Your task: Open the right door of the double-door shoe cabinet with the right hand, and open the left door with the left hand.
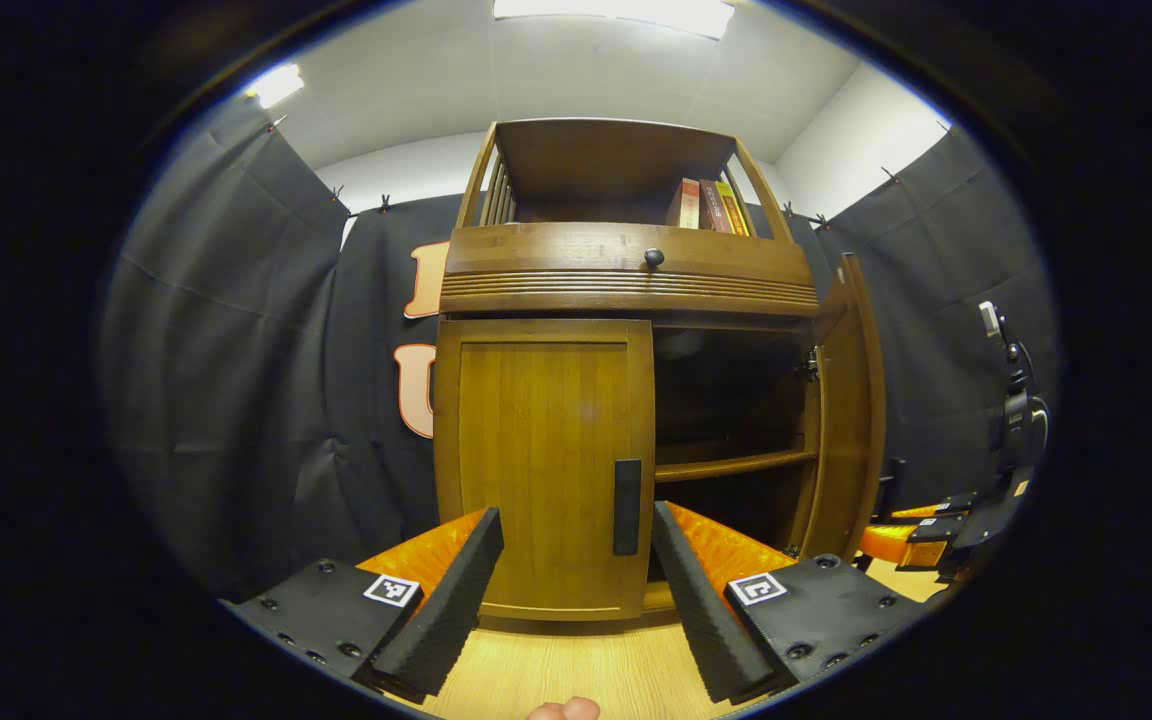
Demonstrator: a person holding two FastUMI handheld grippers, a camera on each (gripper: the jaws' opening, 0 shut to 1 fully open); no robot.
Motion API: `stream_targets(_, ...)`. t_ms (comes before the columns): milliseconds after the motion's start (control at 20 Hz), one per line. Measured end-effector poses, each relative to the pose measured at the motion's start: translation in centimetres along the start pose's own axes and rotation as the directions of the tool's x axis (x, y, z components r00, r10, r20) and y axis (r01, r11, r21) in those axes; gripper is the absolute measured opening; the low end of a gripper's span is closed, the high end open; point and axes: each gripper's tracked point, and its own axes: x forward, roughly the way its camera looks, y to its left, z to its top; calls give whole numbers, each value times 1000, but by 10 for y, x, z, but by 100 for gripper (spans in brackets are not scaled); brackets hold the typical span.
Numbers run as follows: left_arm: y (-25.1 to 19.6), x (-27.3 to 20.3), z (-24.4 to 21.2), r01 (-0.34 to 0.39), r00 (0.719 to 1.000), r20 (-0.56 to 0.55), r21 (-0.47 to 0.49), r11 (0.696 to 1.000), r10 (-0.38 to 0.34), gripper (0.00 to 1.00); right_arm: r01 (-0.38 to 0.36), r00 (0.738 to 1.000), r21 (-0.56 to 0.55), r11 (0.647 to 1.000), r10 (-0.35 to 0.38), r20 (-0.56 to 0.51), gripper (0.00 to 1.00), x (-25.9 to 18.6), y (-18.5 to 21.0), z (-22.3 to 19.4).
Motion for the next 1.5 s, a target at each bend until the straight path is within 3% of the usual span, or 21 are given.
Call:
stream_targets(50, -3, -1, -2, 6, 1000, 1, -2, 1000, -6, 94, 26, 1000, -13, 1000, -26, 2, 23, -5, -11, -2)
stream_targets(100, -6, 0, -2, 13, 1000, 0, -3, 1000, -13, 97, 54, 999, -25, 998, -54, 7, 31, -10, -23, -2)
stream_targets(150, -7, 1, -3, 17, 1000, 1, -2, 1000, -17, 97, 81, 997, -35, 996, -81, 12, 18, -13, -35, -2)
stream_targets(350, -5, -3, -3, -10, 1000, -3, -1, 1000, 10, 96, 154, 988, -58, 986, -154, 13, 10, -22, -82, -6)
stream_targets(400, -4, -5, -1, -15, 1000, 1, -3, 1000, 15, 94, 146, 989, -43, 988, -146, 11, 7, -22, -87, -6)
stream_targets(450, -4, -7, -1, -19, 1000, 3, -3, 1000, 19, 94, 140, 990, -22, 990, -140, 15, 16, -23, -90, -6)
stream_targets(500, -4, -8, -1, -21, 1000, 7, 2, 1000, 21, 95, 135, 991, -7, 991, -135, 19, 16, -24, -95, -7)
stream_targets(550, -4, -8, 0, -24, 1000, 8, 12, 1000, 24, 95, 128, 991, 11, 992, -128, 24, 5, -25, -100, -5)
stream_targets(750, -4, -11, 4, -45, 999, 26, 38, 998, 44, 94, 81, 996, 47, 996, -82, 32, 4, -29, -118, -6)
stream_targets(1150, -20, -22, -1, 3, 1000, 2, 59, 998, -3, 95, -32, 999, 39, 999, 31, 26, 5, -26, -143, -6)
stream_targets(1200, -21, -23, -2, 5, 1000, -5, 72, 997, -4, 96, -43, 999, 36, 998, 42, 20, 14, -26, -145, -6)
stream_targets(1250, -20, -25, -3, 3, 1000, -7, 85, 996, -2, 96, -54, 998, 34, 998, 53, 17, 4, -26, -146, -6)
stream_targets(1350, -22, -27, -3, 0, 1000, -2, 100, 995, 1, 94, -75, 997, 28, 997, 74, 36, 5, -27, -151, -5)
stream_targets(1400, -25, -29, -5, 6, 1000, -3, 93, 996, -6, 95, -72, 997, 48, 996, 70, 44, 16, -30, -155, -7)
stream_targets(1450, -29, -30, -5, 15, 1000, -3, 86, 996, -14, 96, -73, 997, 70, 995, 71, 40, 7, -35, -155, -15)
stream_targets(1500, -31, -31, -4, 20, 1000, 1, 81, 996, -20, 95, -70, 995, 92, 993, 63, 71, 10, -44, -154, -14)
